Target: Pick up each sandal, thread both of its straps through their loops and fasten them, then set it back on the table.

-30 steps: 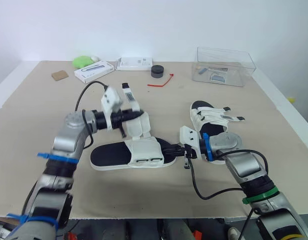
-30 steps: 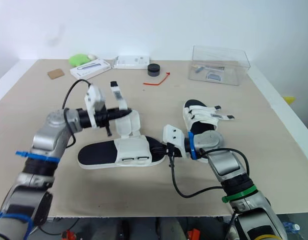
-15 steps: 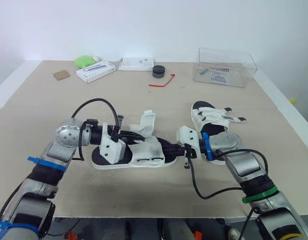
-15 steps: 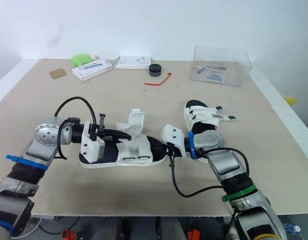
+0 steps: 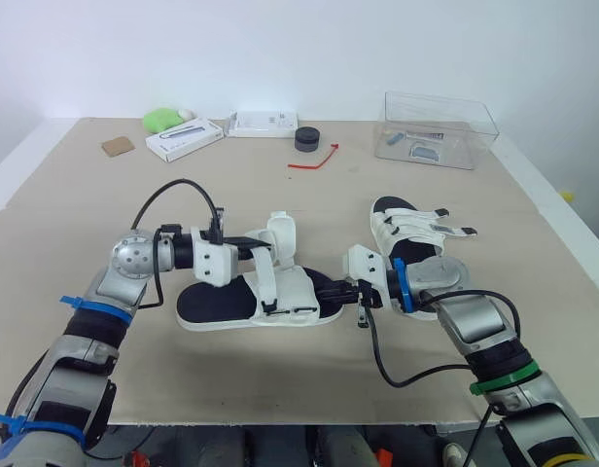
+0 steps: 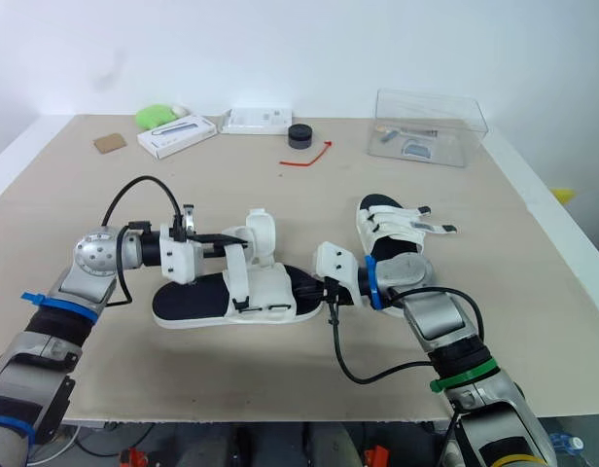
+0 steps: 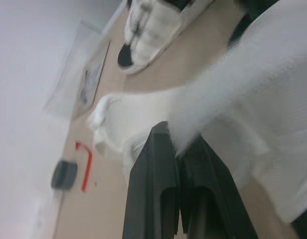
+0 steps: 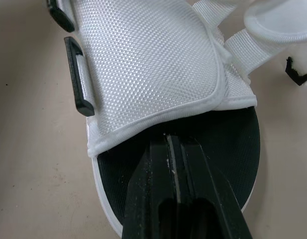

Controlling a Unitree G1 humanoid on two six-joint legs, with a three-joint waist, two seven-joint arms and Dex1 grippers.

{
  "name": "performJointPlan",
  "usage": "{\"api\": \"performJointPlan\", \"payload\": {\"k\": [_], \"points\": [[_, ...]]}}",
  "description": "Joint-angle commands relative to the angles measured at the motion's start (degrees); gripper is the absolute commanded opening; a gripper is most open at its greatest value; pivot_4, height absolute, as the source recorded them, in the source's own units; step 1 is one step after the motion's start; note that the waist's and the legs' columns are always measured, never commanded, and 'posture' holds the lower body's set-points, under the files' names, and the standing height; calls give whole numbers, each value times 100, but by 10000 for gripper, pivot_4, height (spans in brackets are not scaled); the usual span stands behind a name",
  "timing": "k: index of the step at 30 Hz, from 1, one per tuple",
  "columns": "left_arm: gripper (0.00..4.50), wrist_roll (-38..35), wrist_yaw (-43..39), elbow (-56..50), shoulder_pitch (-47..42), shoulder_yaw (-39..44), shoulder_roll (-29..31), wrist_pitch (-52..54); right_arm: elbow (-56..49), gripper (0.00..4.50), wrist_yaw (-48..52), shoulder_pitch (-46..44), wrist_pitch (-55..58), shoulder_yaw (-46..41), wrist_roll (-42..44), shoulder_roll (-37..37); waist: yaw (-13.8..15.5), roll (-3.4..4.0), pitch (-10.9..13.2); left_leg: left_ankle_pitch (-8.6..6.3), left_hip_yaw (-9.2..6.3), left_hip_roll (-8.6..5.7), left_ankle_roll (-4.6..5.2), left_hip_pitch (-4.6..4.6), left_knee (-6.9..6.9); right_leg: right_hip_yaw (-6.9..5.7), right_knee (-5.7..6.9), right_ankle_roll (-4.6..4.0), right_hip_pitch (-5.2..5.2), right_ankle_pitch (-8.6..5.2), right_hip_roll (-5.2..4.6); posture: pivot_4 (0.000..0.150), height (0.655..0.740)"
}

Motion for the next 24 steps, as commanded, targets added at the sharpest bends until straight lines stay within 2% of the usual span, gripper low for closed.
{"api": "performJointPlan", "payload": {"k": [1,10,13,20,24], "points": [[1093,-93,-81,-345,28,-38,333,-619,-44,0,43,-78,-8,4,-32,-82,0,0,0,0,0,0,0,0,1,0,0,0,0,0,0,1500,7400],[1093,70,-23,94,214,-188,730,-1146,-14,0,66,-96,-8,15,-40,-86,3,0,0,-1,2,1,2,1,3,-2,0,0,1,0,0,1500,7400],[1093,73,33,455,193,-133,759,-894,41,0,70,-141,-29,27,-46,-56,2,1,0,-1,2,1,2,1,3,-3,0,0,1,0,0,1500,7400],[1093,198,139,774,132,-164,848,-1116,33,0,80,-124,-41,26,-61,-53,2,0,0,-2,3,1,3,0,4,-4,0,0,0,0,0,1500,7400],[1093,-13,90,335,212,-241,844,-1219,15,0,83,-106,-45,20,-64,-64,3,0,0,-2,3,1,3,1,4,-4,0,0,0,0,0,1500,7400]]}}
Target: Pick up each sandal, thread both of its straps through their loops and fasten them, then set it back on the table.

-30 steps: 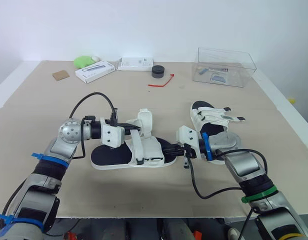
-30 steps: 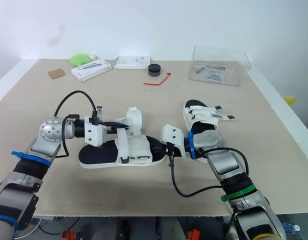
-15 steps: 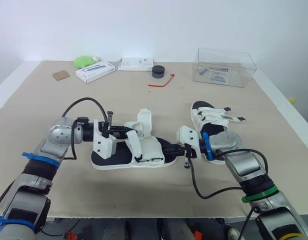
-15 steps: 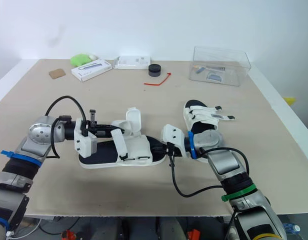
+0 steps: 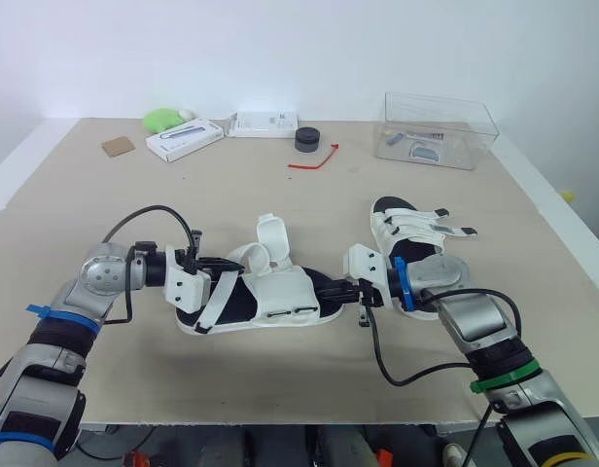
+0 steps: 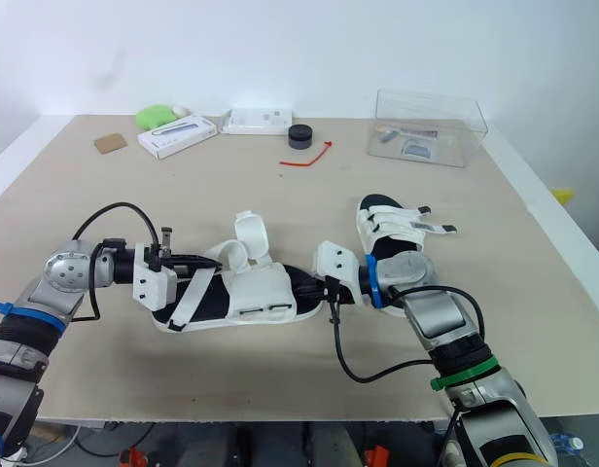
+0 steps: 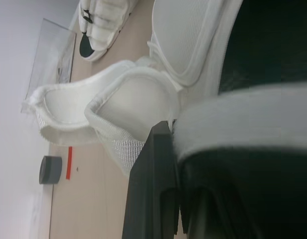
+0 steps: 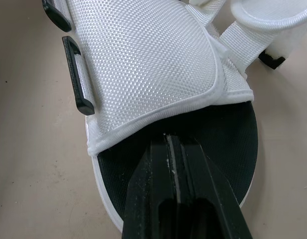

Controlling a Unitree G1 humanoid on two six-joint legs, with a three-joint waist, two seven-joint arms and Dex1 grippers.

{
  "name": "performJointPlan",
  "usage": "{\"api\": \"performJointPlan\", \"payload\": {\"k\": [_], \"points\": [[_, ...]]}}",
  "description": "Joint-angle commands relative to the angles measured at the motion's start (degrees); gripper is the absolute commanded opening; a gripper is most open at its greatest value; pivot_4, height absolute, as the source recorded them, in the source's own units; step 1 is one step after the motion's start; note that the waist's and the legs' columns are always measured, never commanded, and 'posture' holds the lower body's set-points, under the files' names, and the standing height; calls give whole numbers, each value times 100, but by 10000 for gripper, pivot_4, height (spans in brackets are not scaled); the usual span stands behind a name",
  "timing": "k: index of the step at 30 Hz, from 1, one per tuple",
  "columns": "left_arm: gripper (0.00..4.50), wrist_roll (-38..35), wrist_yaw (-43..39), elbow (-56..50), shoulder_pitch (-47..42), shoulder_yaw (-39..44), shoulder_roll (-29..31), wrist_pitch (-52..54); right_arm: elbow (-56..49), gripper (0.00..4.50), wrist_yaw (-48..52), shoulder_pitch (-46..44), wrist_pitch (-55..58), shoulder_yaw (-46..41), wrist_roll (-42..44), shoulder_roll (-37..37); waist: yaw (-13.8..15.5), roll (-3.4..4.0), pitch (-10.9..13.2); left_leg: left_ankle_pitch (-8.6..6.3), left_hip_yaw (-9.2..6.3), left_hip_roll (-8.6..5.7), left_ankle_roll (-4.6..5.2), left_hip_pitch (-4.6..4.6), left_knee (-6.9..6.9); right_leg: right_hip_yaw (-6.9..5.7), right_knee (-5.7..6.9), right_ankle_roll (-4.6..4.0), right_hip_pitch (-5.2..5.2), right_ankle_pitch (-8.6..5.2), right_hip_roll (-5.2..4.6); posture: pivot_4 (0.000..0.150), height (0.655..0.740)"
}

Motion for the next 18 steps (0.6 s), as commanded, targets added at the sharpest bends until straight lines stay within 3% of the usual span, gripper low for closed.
{"api": "performJointPlan", "payload": {"k": [1,8,18], "points": [[1093,-286,-4,-641,30,-53,60,46,-26,0,15,-56,-35,14,-30,-44,0,0,0,0,0,0,0,-1,0,0,0,0,0,0,0,1500,7400],[1093,-1102,-17,-2480,446,-35,-55,1671,-47,0,16,-25,-39,7,-41,-63,-1,0,0,0,-2,1,0,-1,1,2,1,0,0,0,-1,1500,7400],[1093,-859,-204,-3341,1105,-120,34,2709,86,0,30,-119,-115,41,-75,-7,-1,0,0,0,-2,5,0,2,3,3,1,0,1,-2,8,1500,7400]]}}
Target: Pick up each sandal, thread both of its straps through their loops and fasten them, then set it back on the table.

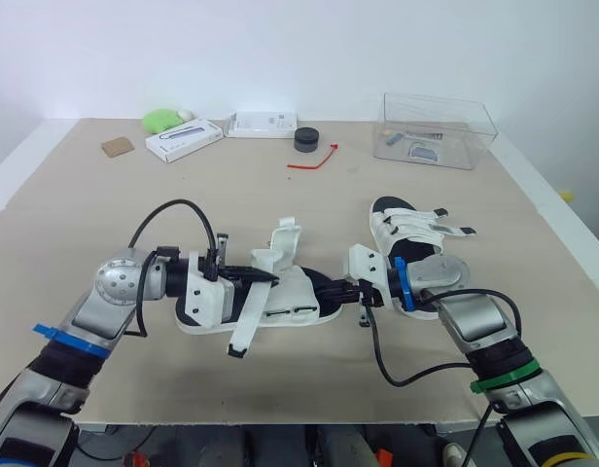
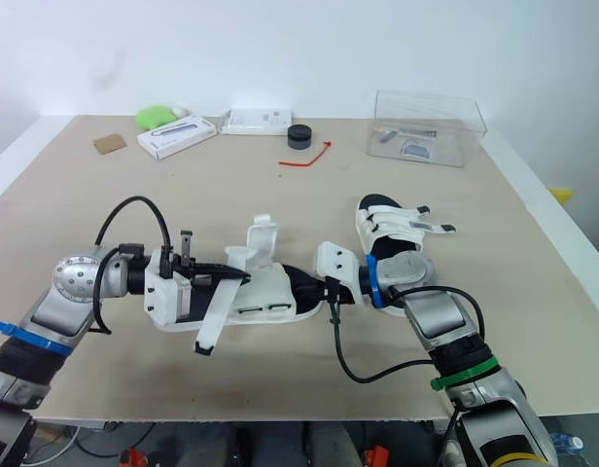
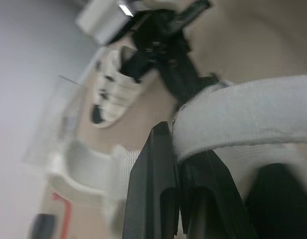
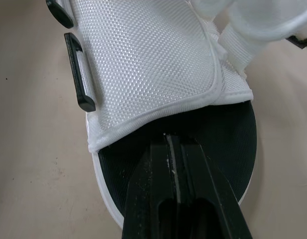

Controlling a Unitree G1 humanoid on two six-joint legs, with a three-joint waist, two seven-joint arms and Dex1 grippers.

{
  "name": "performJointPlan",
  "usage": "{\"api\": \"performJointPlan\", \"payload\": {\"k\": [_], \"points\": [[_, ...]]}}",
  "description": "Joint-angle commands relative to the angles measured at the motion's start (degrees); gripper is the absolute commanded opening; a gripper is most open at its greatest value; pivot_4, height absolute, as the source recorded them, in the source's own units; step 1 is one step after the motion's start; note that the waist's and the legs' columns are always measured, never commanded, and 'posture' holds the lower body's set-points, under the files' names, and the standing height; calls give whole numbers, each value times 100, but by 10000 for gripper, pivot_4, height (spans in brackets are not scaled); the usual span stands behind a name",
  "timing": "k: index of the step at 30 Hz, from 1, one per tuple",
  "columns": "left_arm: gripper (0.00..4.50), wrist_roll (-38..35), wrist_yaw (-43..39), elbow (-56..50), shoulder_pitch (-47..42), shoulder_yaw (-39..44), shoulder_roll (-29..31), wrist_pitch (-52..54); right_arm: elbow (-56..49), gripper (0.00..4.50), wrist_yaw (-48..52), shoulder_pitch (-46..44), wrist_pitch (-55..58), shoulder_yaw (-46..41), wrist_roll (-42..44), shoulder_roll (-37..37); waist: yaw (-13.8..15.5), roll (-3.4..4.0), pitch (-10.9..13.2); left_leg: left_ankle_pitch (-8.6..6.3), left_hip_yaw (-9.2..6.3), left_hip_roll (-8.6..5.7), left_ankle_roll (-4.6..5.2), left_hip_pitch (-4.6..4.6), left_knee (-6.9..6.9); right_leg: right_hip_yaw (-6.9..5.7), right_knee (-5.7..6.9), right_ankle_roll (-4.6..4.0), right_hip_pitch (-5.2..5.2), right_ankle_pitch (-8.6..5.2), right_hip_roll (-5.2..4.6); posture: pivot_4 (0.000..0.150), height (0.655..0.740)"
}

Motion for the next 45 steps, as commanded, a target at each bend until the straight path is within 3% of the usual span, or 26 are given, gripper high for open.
{"api": "performJointPlan", "payload": {"k": [1,5,17,20,25,27,31,38,41,45], "points": [[1093,175,128,-210,56,76,-23,284,14,0,20,-87,-59,43,-46,-10,0,0,0,0,0,0,0,0,2,0,0,1,0,-1,0,1500,7400],[1093,572,576,0,-144,127,-343,612,-19,0,42,-59,-63,58,-42,-15,2,0,0,0,-1,2,0,-1,15,-2,1,14,4,-4,2,1500,7400],[1093,748,543,-209,-13,14,-564,837,-37,0,64,-64,-24,58,-35,-29,0,0,0,-1,1,6,1,-2,22,1,1,8,4,3,5,1500,7400],[8692,692,491,-204,-1,80,-504,902,-25,0,73,-60,-23,52,-34,-41,0,0,0,-1,1,7,1,-2,22,1,1,7,4,3,5,1500,7400],[32912,601,436,-224,-139,144,-471,1038,-15,0,67,-87,-5,74,-39,-9,0,0,0,-1,1,7,2,-2,22,0,1,8,4,2,5,1500,7400],[40112,503,384,-283,-172,170,-464,1101,-21,0,64,-88,2,83,-41,1,0,0,0,-1,1,7,2,-2,22,0,1,8,4,2,5,1500,7400],[40112,90,4,-542,-118,293,-240,1120,-30,0,83,-68,-15,83,-41,-16,-2,0,0,-3,1,7,5,-3,21,1,1,5,3,2,5,1500,7400],[40112,22,-276,-166,-58,575,269,372,57,0,99,-119,-55,79,-47,-5,0,0,0,-4,2,13,6,-2,21,-1,1,1,3,-1,9,1500,7400],[40112,-901,-576,-577,271,836,549,1444,75,0,123,-124,-75,90,-51,-7,-21,1,1,-4,4,14,6,-2,22,0,1,3,3,-1,9,1500,7400],[40112,-2368,-541,-1409,559,1110,968,3884,126,0,135,-148,-109,99,-48,-19,-16,-1,2,-8,1,32,6,-4,22,-4,2,18,-1,-21,24,1500,7400]]}}
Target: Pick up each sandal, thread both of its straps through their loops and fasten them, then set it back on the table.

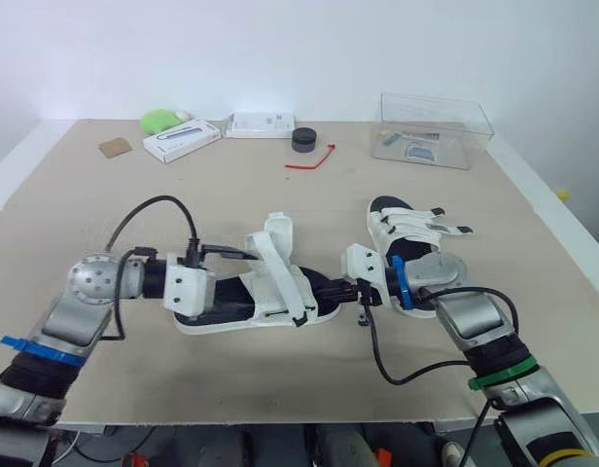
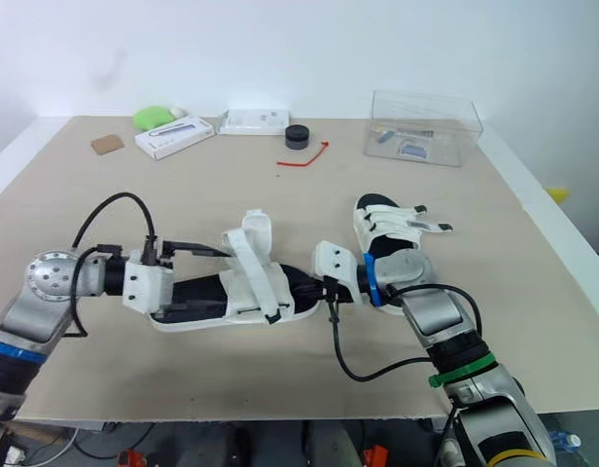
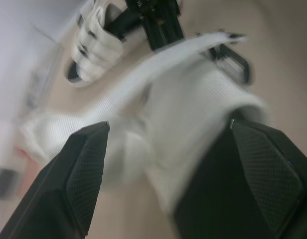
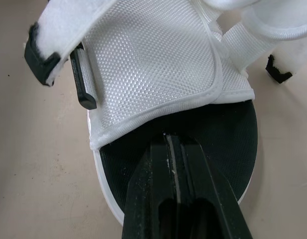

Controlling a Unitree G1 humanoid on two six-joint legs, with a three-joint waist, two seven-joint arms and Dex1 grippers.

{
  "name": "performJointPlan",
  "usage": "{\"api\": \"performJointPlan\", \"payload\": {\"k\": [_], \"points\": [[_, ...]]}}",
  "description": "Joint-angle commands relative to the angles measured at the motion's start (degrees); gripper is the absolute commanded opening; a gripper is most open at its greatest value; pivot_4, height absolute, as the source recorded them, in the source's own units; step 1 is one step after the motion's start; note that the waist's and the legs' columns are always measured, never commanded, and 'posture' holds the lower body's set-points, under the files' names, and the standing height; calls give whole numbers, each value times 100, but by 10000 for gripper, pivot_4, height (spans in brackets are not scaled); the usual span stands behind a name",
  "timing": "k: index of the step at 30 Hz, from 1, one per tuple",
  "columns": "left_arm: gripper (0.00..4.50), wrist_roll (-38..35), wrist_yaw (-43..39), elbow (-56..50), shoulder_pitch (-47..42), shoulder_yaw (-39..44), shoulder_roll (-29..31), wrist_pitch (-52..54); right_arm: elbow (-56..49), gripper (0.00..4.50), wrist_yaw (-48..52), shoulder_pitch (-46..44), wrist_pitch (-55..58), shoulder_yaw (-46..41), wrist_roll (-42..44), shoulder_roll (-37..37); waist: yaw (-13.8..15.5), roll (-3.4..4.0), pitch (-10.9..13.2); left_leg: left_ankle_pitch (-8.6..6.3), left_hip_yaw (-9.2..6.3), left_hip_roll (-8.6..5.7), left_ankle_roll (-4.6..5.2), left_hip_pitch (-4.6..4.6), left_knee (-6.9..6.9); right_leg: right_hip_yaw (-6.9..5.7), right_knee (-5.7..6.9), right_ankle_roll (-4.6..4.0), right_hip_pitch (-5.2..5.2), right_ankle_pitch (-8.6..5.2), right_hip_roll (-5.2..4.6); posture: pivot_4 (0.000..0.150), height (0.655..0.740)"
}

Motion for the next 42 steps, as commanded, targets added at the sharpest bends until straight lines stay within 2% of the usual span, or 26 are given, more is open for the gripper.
{"api": "performJointPlan", "payload": {"k": [1,2,4,6,10,13,18,22,40,42], "points": [[40112,-1477,141,-887,36,390,367,2217,40,0,50,-47,-47,14,-19,-32,2,-2,1,0,0,1,0,2,0,0,1,0,0,-1,2,1500,7400],[40112,-2005,264,-1096,45,457,487,3017,51,0,52,-56,-53,18,-22,-25,0,-3,1,0,-2,2,0,1,0,-2,2,-1,0,-1,4,1500,7400],[40112,-3615,1121,-1226,-207,706,447,4731,77,0,52,-78,-66,33,-27,0,2,0,3,0,-3,5,0,4,1,-1,4,0,0,-2,7,1500,7400],[40112,-4491,1703,-1273,-404,840,349,5709,96,0,50,-92,-80,42,-30,20,5,-2,4,0,-4,5,0,7,3,-2,9,1,2,-3,9,1500,7400],[40112,-5583,2672,-1208,-562,875,181,6991,128,0,53,-109,-108,55,-41,43,-3,-2,4,0,-4,5,0,11,6,5,18,-2,1,-5,12,1500,7400],[40112,-6050,3257,-1112,-602,913,28,7533,128,0,58,-110,-124,53,-50,39,-2,-3,5,-1,-4,5,-3,12,5,7,21,-9,0,-8,13,1500,7400],[40112,-6178,3788,-1127,-639,919,-146,7942,92,0,51,-96,-112,31,-43,19,1,-3,5,1,-5,2,-6,16,6,8,28,-14,1,-9,12,1500,7400],[40112,-6124,4434,-787,-798,847,-654,8019,70,0,20,-62,-129,26,-55,13,14,-4,4,2,-4,-2,-8,21,6,9,31,-17,3,-10,10,1500,7400],[40112,-4981,4392,-533,-1267,644,-1672,8186,87,0,-17,-76,-171,14,-95,6,11,-6,5,4,-4,-9,-13,23,5,13,33,-19,5,-7,7,1500,7400],[36377,-4929,4358,-523,-1292,673,-1735,8212,94,0,-17,-78,-176,10,-100,3,11,-6,5,4,-4,-9,-13,23,5,13,33,-19,5,-7,7,1500,7400]]}}
